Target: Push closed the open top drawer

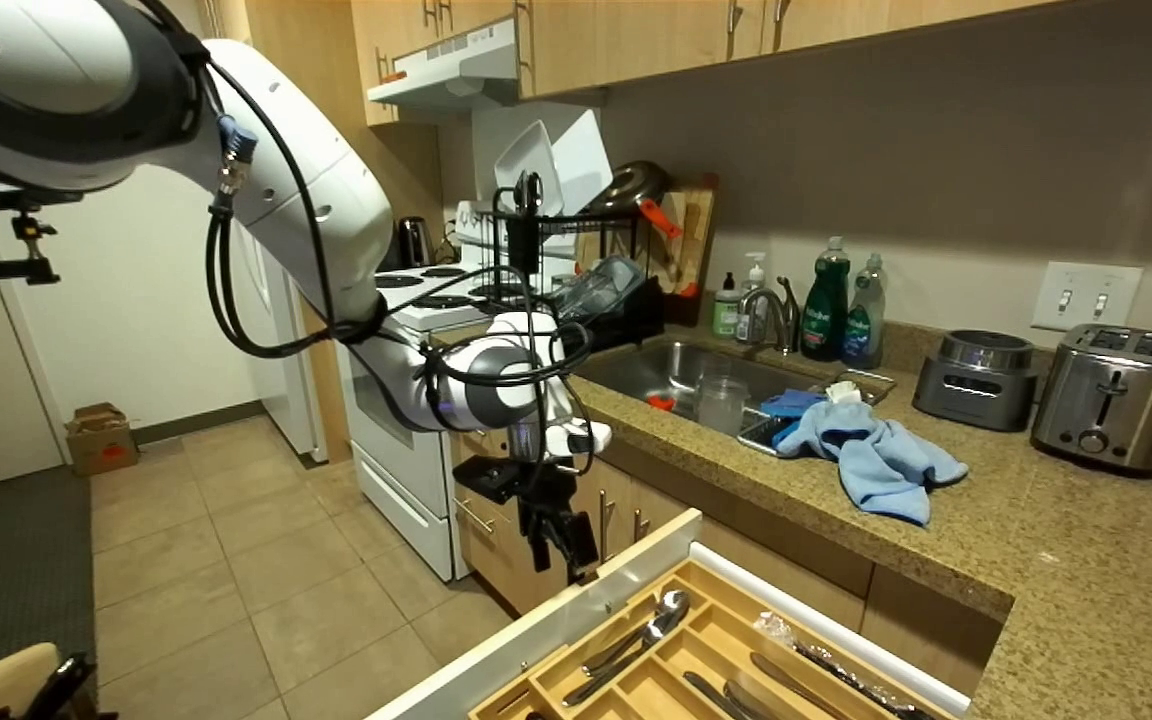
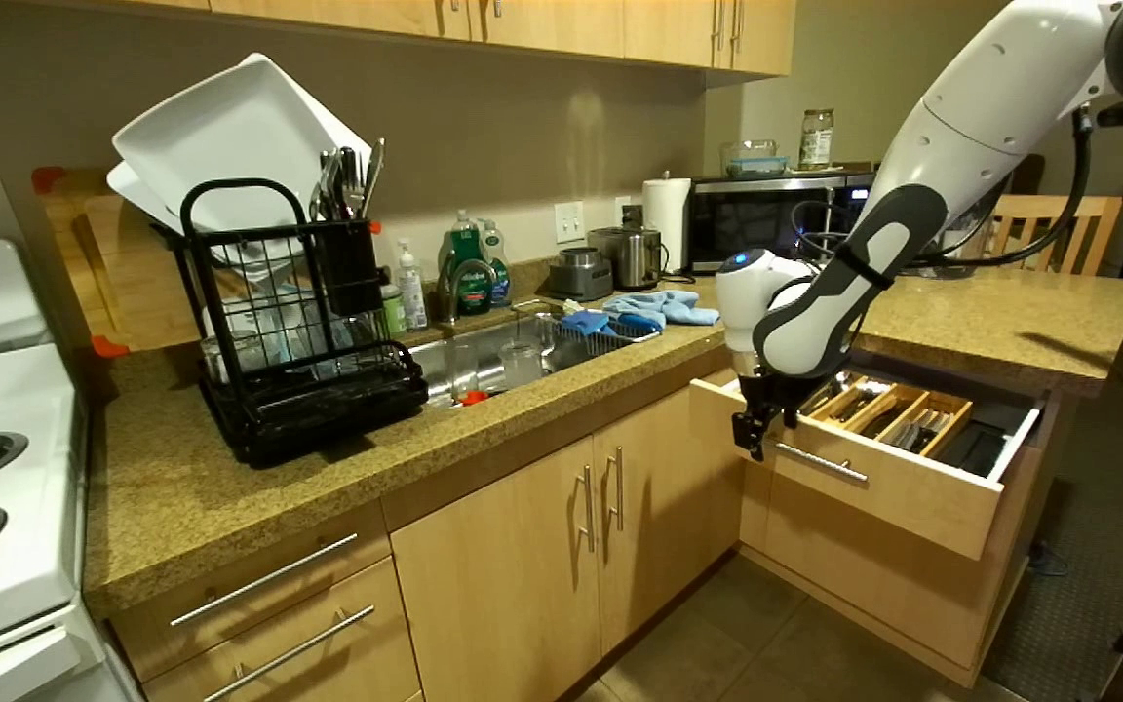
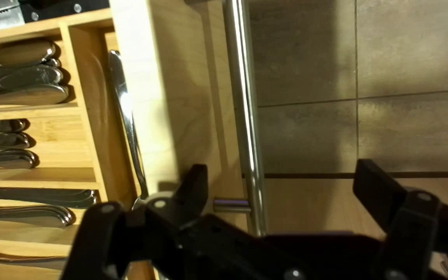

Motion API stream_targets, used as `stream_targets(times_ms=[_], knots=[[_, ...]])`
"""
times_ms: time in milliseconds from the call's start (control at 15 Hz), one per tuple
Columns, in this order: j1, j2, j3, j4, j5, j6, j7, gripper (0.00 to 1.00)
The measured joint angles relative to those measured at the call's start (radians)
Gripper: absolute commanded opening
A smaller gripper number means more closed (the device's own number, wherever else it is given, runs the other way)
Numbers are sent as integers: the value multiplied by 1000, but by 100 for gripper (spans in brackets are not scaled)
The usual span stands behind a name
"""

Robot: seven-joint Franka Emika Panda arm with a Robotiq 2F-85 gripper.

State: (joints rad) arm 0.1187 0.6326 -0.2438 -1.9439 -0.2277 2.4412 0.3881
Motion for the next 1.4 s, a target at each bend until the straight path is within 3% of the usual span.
stream_targets(times_ms=[400,1400], knots=[[20,58,-39,32,-38,0,63,100],[96,70,-78,77,-148,3,112,100]])
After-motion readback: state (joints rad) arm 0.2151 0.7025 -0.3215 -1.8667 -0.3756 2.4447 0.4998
